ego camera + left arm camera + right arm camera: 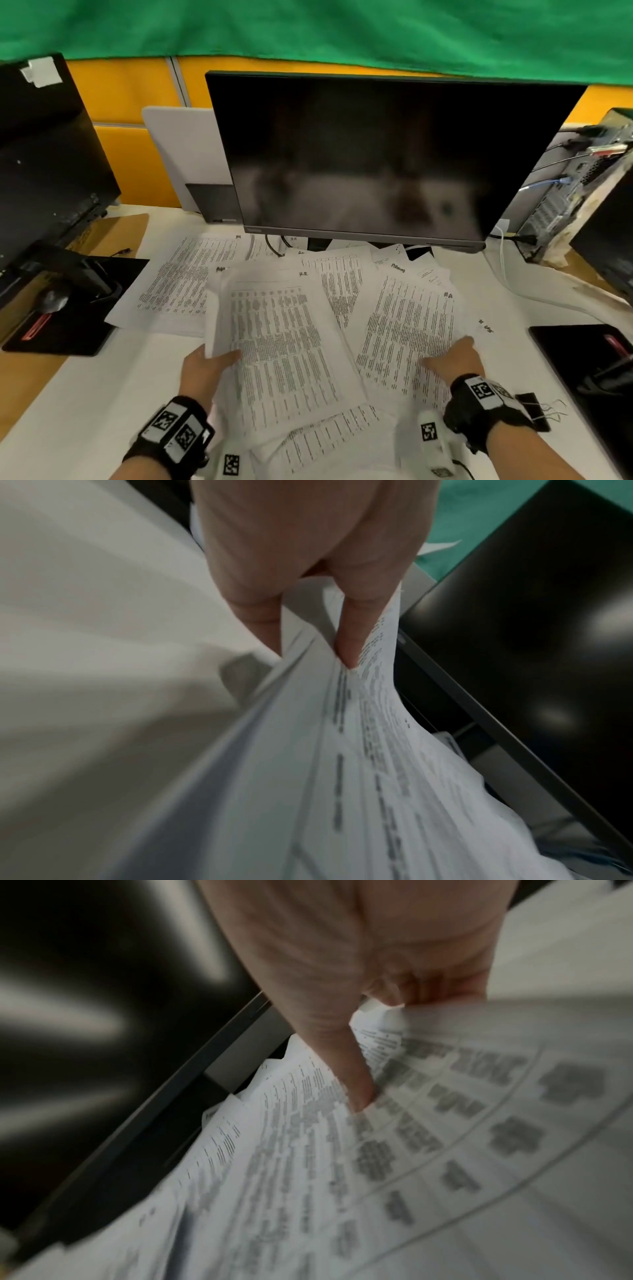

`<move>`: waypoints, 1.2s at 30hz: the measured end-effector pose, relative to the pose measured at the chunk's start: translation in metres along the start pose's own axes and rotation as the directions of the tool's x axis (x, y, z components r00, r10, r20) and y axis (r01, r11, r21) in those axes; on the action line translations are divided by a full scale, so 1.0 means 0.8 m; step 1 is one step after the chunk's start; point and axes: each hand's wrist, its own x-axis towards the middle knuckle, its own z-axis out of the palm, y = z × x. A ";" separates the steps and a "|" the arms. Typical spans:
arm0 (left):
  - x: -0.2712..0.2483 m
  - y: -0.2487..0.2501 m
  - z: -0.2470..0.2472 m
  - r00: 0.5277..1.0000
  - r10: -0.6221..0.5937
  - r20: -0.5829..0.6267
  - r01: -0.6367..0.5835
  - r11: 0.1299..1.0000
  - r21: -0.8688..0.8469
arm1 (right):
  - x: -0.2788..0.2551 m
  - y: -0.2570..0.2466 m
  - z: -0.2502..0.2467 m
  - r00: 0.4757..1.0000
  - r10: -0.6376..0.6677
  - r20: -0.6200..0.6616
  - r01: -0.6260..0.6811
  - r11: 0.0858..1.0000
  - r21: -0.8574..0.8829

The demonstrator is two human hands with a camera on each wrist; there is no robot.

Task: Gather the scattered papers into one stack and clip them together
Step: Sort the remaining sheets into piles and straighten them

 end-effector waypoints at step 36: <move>0.019 0.004 -0.039 1.000 -0.012 0.003 0.012 1.000 -0.004 | -0.022 -0.013 0.031 0.982 -0.188 -0.025 0.177 0.955 -0.236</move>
